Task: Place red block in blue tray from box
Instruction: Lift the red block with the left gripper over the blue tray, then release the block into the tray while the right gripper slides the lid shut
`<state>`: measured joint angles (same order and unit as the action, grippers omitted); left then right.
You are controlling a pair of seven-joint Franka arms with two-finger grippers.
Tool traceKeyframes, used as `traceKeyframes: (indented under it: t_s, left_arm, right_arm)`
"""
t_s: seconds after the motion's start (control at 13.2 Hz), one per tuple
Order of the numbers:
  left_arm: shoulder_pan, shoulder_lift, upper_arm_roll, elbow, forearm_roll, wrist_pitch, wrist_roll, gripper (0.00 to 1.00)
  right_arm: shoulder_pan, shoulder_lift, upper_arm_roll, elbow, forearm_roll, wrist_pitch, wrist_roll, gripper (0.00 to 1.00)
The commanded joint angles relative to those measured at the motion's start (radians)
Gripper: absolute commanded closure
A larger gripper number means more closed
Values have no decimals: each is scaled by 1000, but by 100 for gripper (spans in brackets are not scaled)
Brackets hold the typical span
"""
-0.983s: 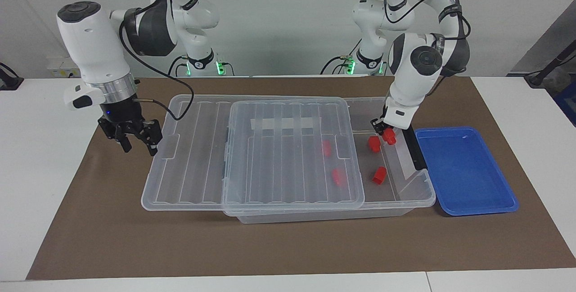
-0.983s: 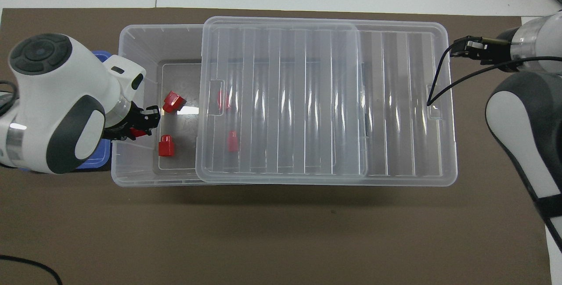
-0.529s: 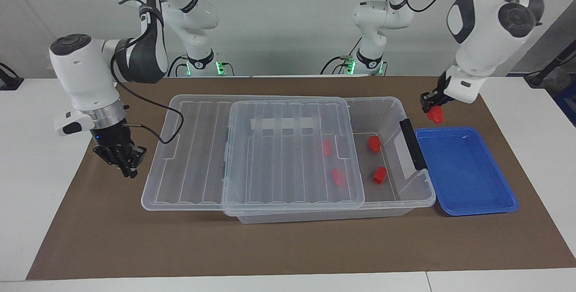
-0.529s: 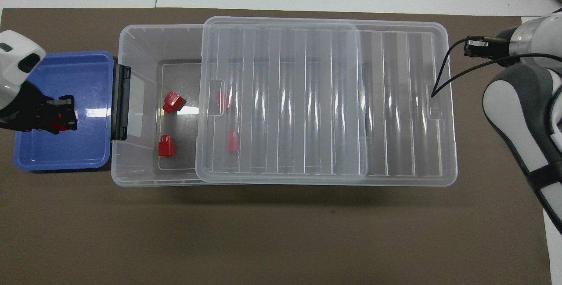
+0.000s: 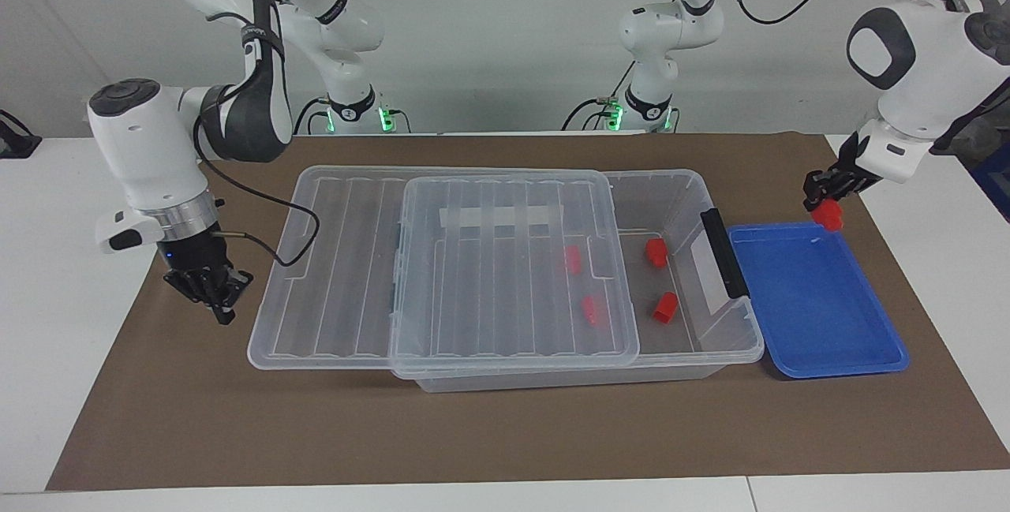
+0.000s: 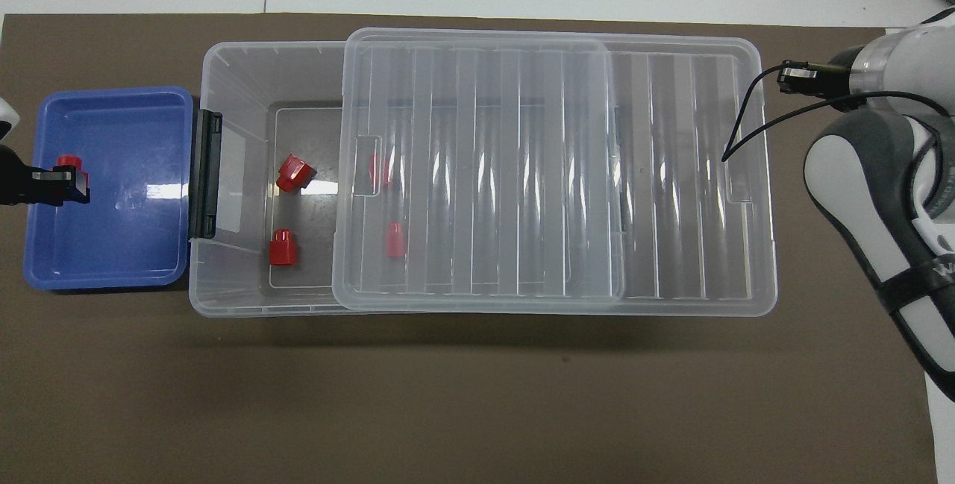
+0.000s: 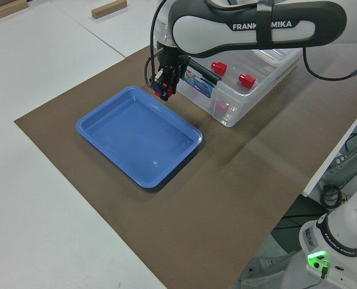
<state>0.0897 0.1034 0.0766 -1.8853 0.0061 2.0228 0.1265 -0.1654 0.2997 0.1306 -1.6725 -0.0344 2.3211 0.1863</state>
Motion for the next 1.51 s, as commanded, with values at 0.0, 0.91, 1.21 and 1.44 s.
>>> traceKeyframes:
  t_s: [0.0,0.91,1.21,1.44]
  left_arm:
    - [41,24,-6,-72,-6,135,73,100]
    - [42,196,-8,-90,-6,318,132,100]
    - [25,213,-9,-202,-6,471,81,100]
    - [27,213,-8,-201,-6,470,84,71]
  right_arm:
    - [23,9,9,-4,2,12,-25,100]
    - [59,1,43,-7,16,-37,-143,100]
    - [81,-2,49,-9,17,-54,-140,100]
    - [122,-7,66,-19,19,-68,-91,100]
